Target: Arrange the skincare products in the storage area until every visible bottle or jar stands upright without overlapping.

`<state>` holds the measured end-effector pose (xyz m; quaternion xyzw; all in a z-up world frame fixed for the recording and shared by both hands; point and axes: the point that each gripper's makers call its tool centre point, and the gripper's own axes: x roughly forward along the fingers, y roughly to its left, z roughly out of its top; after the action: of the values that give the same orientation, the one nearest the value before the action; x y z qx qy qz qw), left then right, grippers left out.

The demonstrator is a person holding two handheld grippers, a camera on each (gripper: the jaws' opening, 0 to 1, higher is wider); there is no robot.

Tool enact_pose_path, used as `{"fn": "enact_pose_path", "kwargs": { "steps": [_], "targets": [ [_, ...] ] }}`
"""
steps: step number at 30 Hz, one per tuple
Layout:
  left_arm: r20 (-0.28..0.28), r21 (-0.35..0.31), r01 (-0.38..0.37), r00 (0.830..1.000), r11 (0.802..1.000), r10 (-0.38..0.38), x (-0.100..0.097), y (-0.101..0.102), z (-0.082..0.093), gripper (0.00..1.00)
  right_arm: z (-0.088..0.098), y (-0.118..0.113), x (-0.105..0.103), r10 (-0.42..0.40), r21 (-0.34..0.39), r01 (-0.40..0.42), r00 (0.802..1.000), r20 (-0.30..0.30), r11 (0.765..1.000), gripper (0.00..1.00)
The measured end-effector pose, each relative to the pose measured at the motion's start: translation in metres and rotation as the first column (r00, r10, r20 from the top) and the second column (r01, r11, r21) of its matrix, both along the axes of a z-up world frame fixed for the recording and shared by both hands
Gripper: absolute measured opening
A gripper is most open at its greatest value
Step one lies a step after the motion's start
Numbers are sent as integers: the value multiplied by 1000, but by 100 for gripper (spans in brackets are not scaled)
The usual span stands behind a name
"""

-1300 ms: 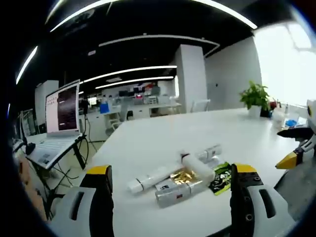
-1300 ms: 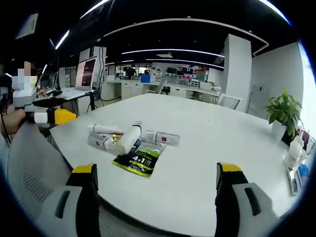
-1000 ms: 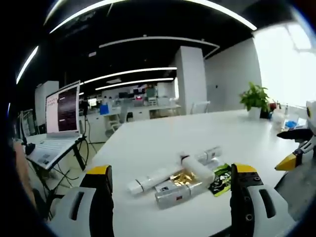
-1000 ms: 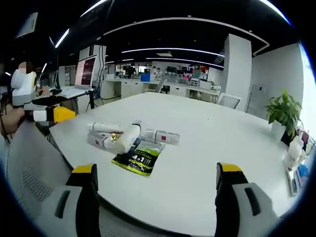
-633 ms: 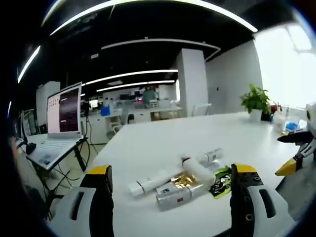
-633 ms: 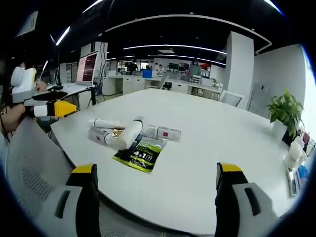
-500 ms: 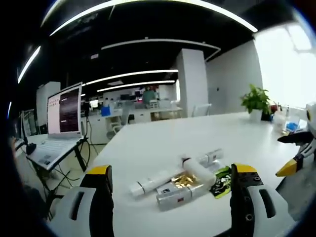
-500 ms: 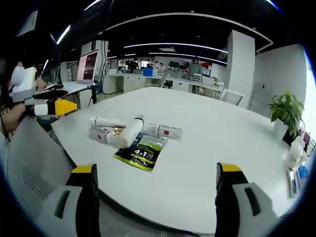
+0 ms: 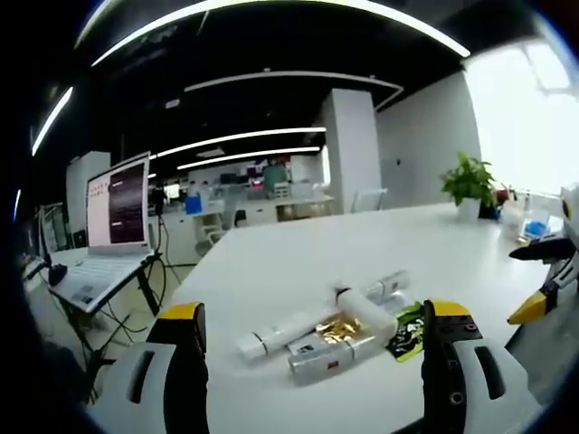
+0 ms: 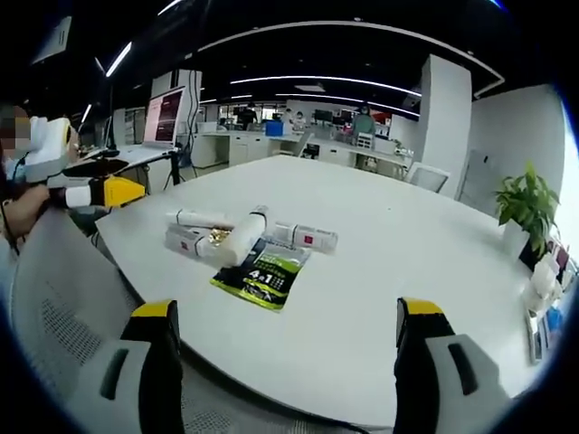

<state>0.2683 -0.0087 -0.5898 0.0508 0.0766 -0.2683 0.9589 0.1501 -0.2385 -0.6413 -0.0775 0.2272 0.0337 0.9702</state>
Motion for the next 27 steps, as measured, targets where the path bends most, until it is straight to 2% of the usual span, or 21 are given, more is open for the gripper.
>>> {"fn": "enact_pose_path", "kwargs": {
  "steps": [27],
  "targets": [
    [-9,30,12,1000,999,-11,-3,-2,-3,97,1,-2,-1,-2,-3,2,1000,9,1000,99]
  ]
}}
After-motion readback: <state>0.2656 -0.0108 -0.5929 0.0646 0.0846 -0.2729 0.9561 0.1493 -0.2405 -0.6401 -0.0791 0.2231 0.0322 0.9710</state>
